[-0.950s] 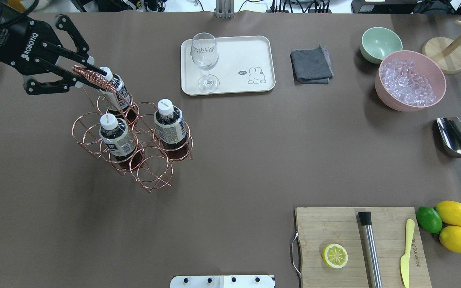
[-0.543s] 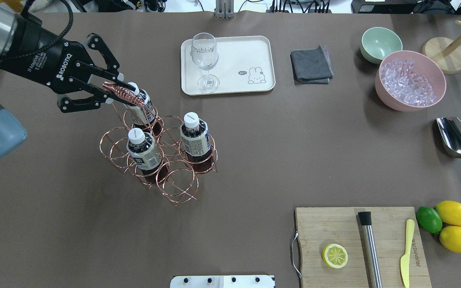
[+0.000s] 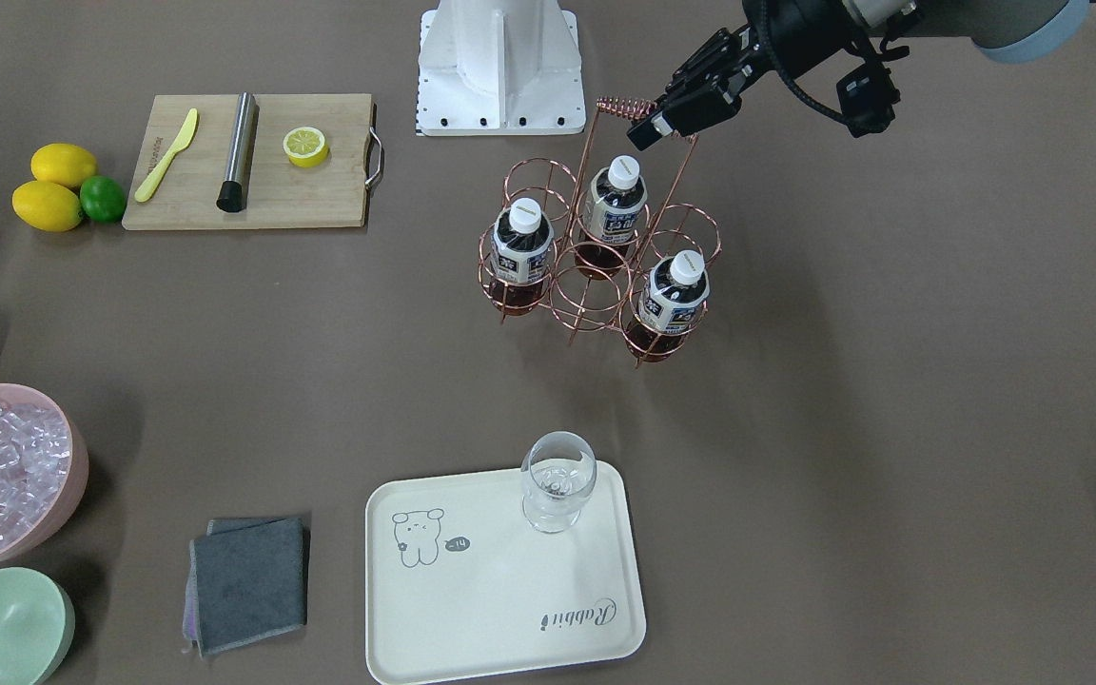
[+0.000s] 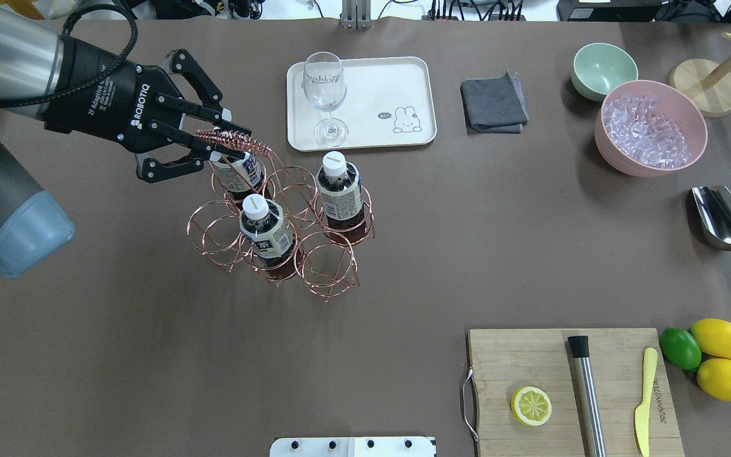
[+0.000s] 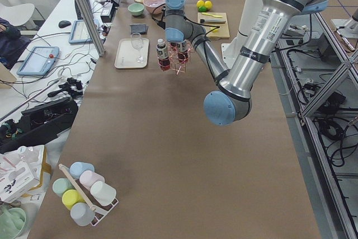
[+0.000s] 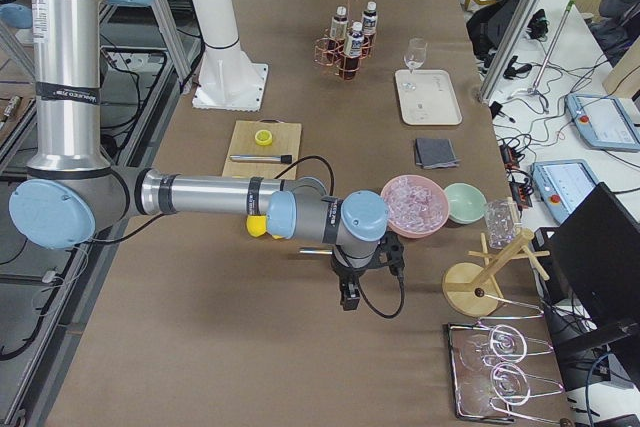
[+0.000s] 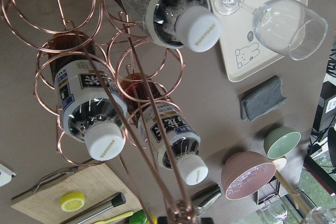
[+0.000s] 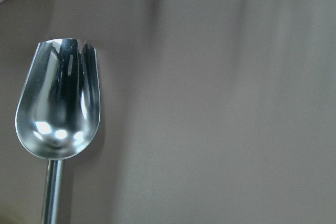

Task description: Take tea from basket to plate

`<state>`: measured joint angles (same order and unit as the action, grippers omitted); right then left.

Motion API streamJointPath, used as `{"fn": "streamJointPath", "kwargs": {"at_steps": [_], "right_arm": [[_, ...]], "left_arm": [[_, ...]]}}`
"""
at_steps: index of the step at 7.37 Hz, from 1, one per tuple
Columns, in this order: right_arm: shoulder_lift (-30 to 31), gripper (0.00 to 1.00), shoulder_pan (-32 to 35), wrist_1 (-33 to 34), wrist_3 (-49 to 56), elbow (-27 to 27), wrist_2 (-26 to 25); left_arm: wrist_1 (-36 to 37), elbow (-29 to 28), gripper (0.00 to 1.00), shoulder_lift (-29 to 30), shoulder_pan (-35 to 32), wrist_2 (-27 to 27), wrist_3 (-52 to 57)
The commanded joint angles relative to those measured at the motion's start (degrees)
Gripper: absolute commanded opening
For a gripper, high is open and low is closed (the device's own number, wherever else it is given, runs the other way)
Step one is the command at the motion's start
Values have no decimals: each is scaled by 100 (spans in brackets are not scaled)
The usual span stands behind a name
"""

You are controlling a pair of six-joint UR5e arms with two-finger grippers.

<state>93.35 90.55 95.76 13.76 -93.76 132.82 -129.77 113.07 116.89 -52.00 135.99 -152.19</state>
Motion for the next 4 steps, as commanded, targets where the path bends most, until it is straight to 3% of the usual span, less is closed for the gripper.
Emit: {"fn": "streamJointPath", "kwargs": {"at_steps": [1,4], "right_arm": [[8,100,-3,-5,56,15,-19],[-203,100,-3,74,171,-63,24]], "left_arm": [[-154,-65,0,79,154,-90,-879],[-302,-65,0,141,259,-213,-2126]]}}
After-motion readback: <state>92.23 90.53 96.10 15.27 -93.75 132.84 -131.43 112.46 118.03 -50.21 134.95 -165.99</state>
